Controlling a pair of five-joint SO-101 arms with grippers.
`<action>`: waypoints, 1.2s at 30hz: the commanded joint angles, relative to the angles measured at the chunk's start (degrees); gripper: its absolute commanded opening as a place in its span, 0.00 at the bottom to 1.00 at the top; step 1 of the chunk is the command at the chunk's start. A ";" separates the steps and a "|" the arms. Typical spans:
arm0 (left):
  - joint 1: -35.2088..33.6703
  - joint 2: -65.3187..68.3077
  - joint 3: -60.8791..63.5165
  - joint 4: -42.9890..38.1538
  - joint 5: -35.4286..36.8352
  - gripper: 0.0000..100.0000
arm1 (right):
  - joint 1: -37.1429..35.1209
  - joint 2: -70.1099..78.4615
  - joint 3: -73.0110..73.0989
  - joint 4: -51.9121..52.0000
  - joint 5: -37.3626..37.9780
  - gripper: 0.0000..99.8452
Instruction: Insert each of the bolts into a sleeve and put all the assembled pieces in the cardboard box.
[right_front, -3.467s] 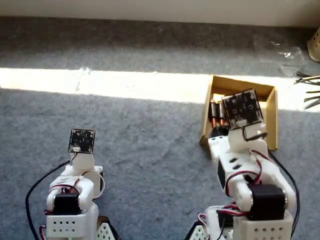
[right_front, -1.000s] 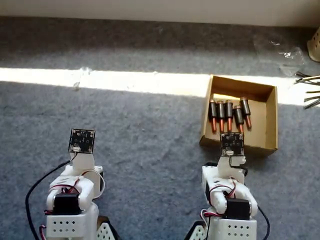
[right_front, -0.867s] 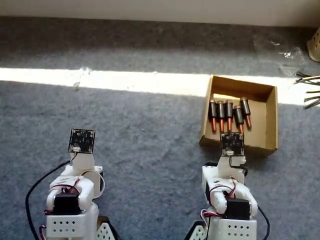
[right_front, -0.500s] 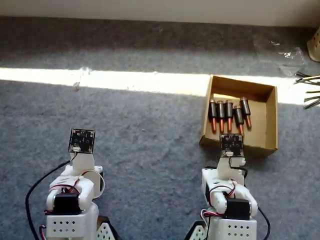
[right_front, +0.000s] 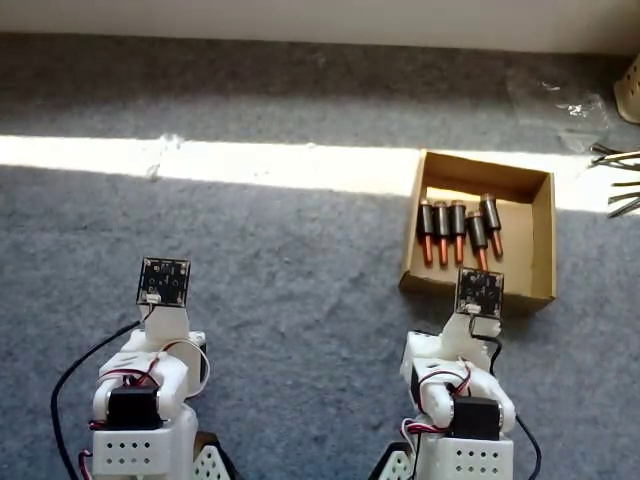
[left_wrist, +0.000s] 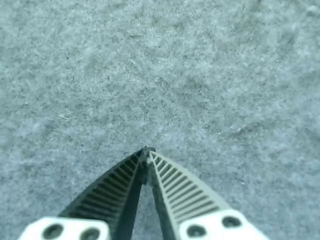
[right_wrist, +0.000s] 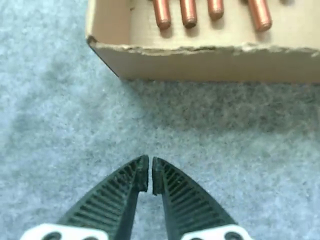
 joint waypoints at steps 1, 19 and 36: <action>-0.13 -0.57 1.27 0.18 0.26 0.01 | 0.57 -0.40 6.64 0.48 0.35 0.01; 11.12 -0.57 1.27 0.53 0.26 0.01 | 0.57 -0.40 6.64 0.48 0.35 0.01; 2.95 -0.57 1.27 0.53 0.18 0.01 | 0.57 -0.40 6.64 0.48 0.35 0.01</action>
